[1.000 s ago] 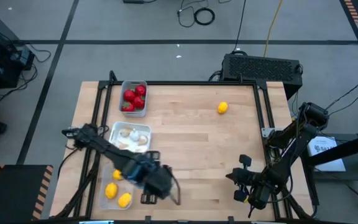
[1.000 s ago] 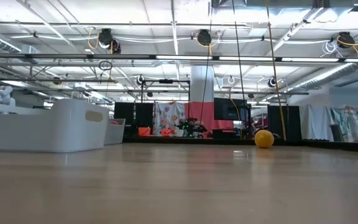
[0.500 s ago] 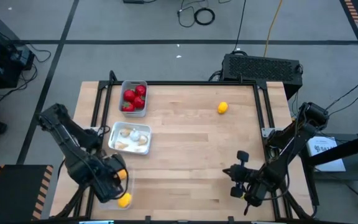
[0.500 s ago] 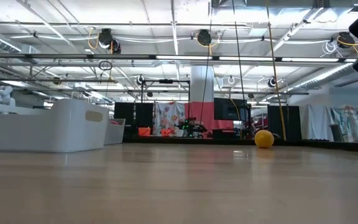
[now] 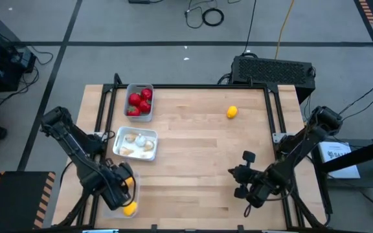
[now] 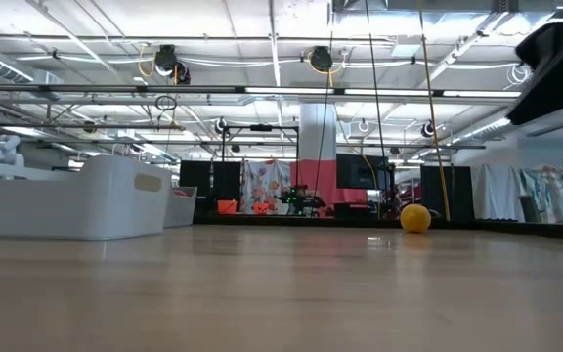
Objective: Sort produce into baskets
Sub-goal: Put the yellow lemon into the transparent bin
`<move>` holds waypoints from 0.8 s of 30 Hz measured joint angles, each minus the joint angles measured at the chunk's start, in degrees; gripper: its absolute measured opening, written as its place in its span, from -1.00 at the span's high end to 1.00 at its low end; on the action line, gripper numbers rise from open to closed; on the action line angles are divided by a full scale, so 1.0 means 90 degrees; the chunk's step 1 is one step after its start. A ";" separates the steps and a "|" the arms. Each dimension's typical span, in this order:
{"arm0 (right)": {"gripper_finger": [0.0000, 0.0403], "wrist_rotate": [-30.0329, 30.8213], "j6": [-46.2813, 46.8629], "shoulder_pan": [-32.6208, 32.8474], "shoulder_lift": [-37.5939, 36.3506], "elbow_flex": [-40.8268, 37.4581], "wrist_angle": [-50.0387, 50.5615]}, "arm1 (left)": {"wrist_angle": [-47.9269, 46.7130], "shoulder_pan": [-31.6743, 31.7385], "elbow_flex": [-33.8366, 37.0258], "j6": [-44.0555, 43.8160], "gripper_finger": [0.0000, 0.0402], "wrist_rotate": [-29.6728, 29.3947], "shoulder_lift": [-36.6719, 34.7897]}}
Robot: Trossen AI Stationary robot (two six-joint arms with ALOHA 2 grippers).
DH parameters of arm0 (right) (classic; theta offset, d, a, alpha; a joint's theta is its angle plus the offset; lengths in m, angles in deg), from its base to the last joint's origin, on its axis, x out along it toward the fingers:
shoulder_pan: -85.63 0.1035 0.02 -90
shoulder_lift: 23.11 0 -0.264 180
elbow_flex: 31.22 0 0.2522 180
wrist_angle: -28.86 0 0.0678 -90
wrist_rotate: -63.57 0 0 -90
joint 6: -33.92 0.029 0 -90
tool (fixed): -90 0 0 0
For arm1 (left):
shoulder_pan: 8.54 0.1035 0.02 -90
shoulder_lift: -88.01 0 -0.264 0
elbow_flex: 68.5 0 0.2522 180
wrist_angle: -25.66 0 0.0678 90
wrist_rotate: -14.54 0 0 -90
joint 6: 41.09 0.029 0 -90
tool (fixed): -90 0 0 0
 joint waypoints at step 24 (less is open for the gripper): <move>1.00 -0.0532 -0.2894 -0.1908 -0.0565 -0.0002 -0.0344 | 0.0894 -0.0001 0.0002 -0.0235 -0.28 -0.0291 0.0022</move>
